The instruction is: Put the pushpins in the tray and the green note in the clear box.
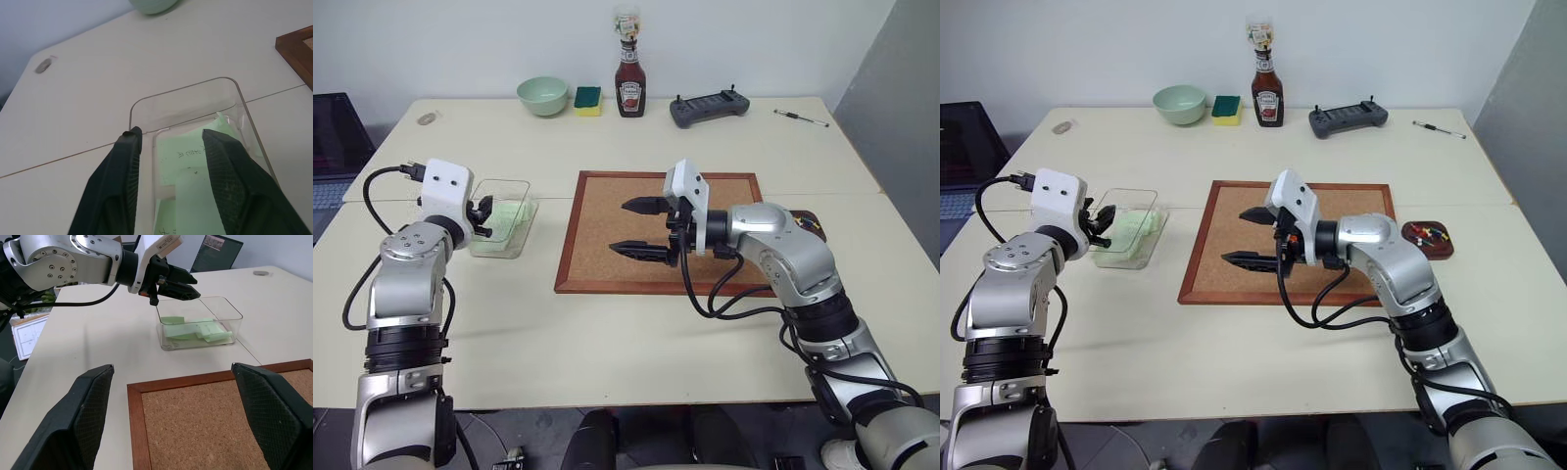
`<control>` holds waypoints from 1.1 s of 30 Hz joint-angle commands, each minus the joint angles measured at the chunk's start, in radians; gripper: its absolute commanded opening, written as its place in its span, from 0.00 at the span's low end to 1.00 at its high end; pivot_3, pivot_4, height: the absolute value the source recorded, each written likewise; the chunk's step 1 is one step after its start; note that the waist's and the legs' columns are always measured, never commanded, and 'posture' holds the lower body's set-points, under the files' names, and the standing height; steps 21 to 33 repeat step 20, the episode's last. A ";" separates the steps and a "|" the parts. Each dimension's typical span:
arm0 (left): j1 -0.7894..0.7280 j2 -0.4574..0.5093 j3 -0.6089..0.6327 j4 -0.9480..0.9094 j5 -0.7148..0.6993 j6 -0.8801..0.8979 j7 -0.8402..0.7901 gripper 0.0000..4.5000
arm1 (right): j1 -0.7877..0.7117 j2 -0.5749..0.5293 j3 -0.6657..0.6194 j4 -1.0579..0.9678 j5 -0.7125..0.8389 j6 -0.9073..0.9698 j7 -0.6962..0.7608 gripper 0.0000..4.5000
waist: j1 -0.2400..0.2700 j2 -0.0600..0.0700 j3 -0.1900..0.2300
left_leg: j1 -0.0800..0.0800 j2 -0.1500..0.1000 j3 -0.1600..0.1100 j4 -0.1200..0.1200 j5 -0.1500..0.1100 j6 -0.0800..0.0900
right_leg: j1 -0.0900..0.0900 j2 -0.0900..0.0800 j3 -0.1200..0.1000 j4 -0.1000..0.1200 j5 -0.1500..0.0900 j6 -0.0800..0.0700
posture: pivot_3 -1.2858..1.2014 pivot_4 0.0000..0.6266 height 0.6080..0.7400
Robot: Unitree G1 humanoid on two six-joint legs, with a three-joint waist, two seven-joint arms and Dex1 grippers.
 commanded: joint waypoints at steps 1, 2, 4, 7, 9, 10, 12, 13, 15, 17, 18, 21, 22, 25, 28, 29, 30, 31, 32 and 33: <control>-0.031 -0.013 0.015 -0.085 -0.010 -0.046 0.025 0.64 | -0.029 -0.007 -0.028 -0.022 -0.002 -0.017 -0.009 0.91 | 0.000 0.000 0.000 | 0.000 0.000 0.000 0.000 0.000 0.000 | 0.000 0.000 0.000 0.000 0.000 0.000 | 0.52 0.24 1.00; -0.036 -0.024 0.015 -0.108 -0.025 -0.064 0.020 0.70 | -0.024 -0.012 -0.035 -0.025 -0.002 -0.021 -0.013 0.91 | 0.001 0.000 0.000 | 0.000 0.000 0.000 0.000 0.000 0.000 | 0.000 0.000 0.000 0.000 0.000 0.000 | 0.52 0.24 1.00; -0.036 -0.052 -0.004 -0.167 -0.042 -0.084 0.010 0.72 | 0.000 -0.023 -0.066 -0.036 -0.003 -0.037 -0.037 0.91 | 0.004 0.000 0.000 | 0.000 0.000 0.000 0.000 0.000 0.000 | 0.000 0.000 0.000 0.000 0.000 0.000 | 0.52 0.24 1.00; -0.013 -0.085 -0.026 -0.250 -0.080 -0.060 -0.025 0.72 | 0.040 -0.043 -0.116 -0.058 0.010 -0.039 -0.062 0.91 | 0.009 -0.001 0.000 | -0.001 -0.001 0.000 0.001 0.000 0.000 | 0.000 -0.001 0.000 -0.001 0.000 0.000 | 0.52 0.24 1.00; 0.035 -0.103 -0.058 -0.339 -0.104 -0.059 -0.059 0.72 | 0.088 -0.061 -0.165 -0.082 0.017 -0.046 -0.088 0.91 | 0.010 -0.001 0.000 | -0.001 -0.002 0.000 0.000 0.000 0.000 | 0.001 -0.002 0.000 -0.001 0.000 0.000 | 0.52 0.24 1.00; 0.059 -0.121 -0.067 -0.373 -0.113 -0.062 -0.061 0.72 | 0.125 -0.073 -0.188 -0.092 0.007 -0.062 -0.107 0.91 | 0.009 -0.001 0.000 | -0.001 -0.001 0.001 0.000 0.000 0.000 | 0.001 -0.002 0.001 -0.001 0.000 0.000 | 0.52 0.24 1.00; 0.090 -0.146 -0.081 -0.410 -0.129 -0.056 -0.064 0.72 | 0.178 -0.093 -0.215 -0.104 -0.003 -0.065 -0.134 0.91 | 0.009 -0.001 0.000 | -0.001 -0.001 0.001 0.000 0.000 0.000 | 0.001 -0.002 0.001 -0.001 0.000 0.000 | 0.52 0.24 1.00; 0.116 -0.160 -0.094 -0.432 -0.151 -0.059 -0.085 0.72 | 0.219 -0.096 -0.240 -0.113 0.000 -0.064 -0.154 0.91 | 0.009 -0.001 0.000 | -0.001 -0.001 0.001 0.000 0.000 0.000 | 0.000 -0.002 0.001 -0.001 0.000 0.000 | 0.52 0.24 1.00; 0.148 -0.178 -0.112 -0.458 -0.171 -0.047 -0.102 0.72 | 0.274 -0.093 -0.267 -0.124 0.002 -0.071 -0.189 0.91 | 0.008 -0.001 0.000 | -0.001 -0.001 0.002 0.000 0.000 0.000 | 0.001 -0.001 0.001 -0.001 0.000 0.000 | 0.52 0.24 1.00; 0.181 -0.194 -0.125 -0.471 -0.201 -0.050 -0.129 0.72 | 0.327 -0.087 -0.277 -0.130 -0.011 -0.100 -0.214 0.91 | 0.004 -0.001 0.000 | -0.001 0.000 0.003 0.000 0.000 0.000 | 0.000 -0.001 0.002 -0.001 0.000 0.000 | 0.52 0.24 1.00; 0.194 -0.200 -0.128 -0.475 -0.214 -0.059 -0.140 0.72 | 0.344 -0.085 -0.277 -0.131 -0.017 -0.113 -0.224 0.91 | 0.002 -0.001 0.000 | 0.000 0.000 0.003 0.000 0.000 0.000 | 0.001 -0.001 0.002 0.000 0.000 0.000 | 0.52 0.24 1.00; 0.216 -0.202 -0.144 -0.473 -0.219 -0.082 -0.160 0.72 | 0.369 -0.079 -0.273 -0.128 -0.029 -0.136 -0.242 0.91 | -0.001 -0.001 0.000 | 0.000 0.001 0.004 0.000 0.000 0.000 | 0.000 0.000 0.003 0.000 0.000 0.000 | 0.52 0.24 1.00; 0.216 -0.202 -0.144 -0.473 -0.219 -0.082 -0.160 0.72 | 0.369 -0.079 -0.273 -0.128 -0.029 -0.136 -0.242 0.91 | -0.001 -0.001 0.000 | 0.000 0.001 0.004 0.000 0.000 0.000 | 0.000 0.000 0.003 0.000 0.000 0.000 | 0.52 0.24 1.00; 0.216 -0.202 -0.144 -0.473 -0.219 -0.082 -0.160 0.72 | 0.369 -0.079 -0.273 -0.128 -0.029 -0.136 -0.242 0.91 | -0.001 -0.001 0.000 | 0.000 0.001 0.004 0.000 0.000 0.000 | 0.000 0.000 0.003 0.000 0.000 0.000 | 0.52 0.24 1.00; 0.216 -0.202 -0.144 -0.473 -0.219 -0.082 -0.160 0.72 | 0.369 -0.079 -0.273 -0.128 -0.029 -0.136 -0.242 0.91 | -0.001 -0.001 0.000 | 0.000 0.001 0.004 0.000 0.000 0.000 | 0.000 0.000 0.003 0.000 0.000 0.000 | 0.52 0.24 1.00; 0.216 -0.202 -0.144 -0.473 -0.219 -0.082 -0.160 0.72 | 0.369 -0.079 -0.273 -0.128 -0.029 -0.136 -0.242 0.91 | -0.001 -0.001 0.000 | 0.000 0.001 0.004 0.000 0.000 0.000 | 0.000 0.000 0.003 0.000 0.000 0.000 | 0.52 0.24 1.00; 0.216 -0.202 -0.144 -0.473 -0.219 -0.082 -0.160 0.72 | 0.369 -0.079 -0.273 -0.128 -0.029 -0.136 -0.242 0.91 | -0.001 -0.001 0.000 | 0.000 0.001 0.004 0.000 0.000 0.000 | 0.000 0.000 0.003 0.000 0.000 0.000 | 0.52 0.24 1.00; 0.216 -0.202 -0.144 -0.473 -0.219 -0.082 -0.160 0.72 | 0.369 -0.079 -0.273 -0.128 -0.029 -0.136 -0.242 0.91 | -0.001 -0.001 0.000 | 0.000 0.001 0.004 0.000 0.000 0.000 | 0.000 0.000 0.003 0.000 0.000 0.000 | 0.52 0.24 1.00; 0.216 -0.202 -0.144 -0.473 -0.219 -0.082 -0.160 0.72 | 0.369 -0.079 -0.273 -0.128 -0.029 -0.136 -0.242 0.91 | -0.001 -0.001 0.000 | 0.000 0.001 0.004 0.000 0.000 0.000 | 0.000 0.000 0.003 0.000 0.000 0.000 | 0.52 0.24 1.00; 0.216 -0.202 -0.144 -0.473 -0.219 -0.082 -0.160 0.72 | 0.369 -0.079 -0.273 -0.128 -0.029 -0.136 -0.242 0.91 | -0.001 -0.001 0.000 | 0.000 0.001 0.004 0.000 0.000 0.000 | 0.000 0.000 0.003 0.000 0.000 0.000 | 0.52 0.24 1.00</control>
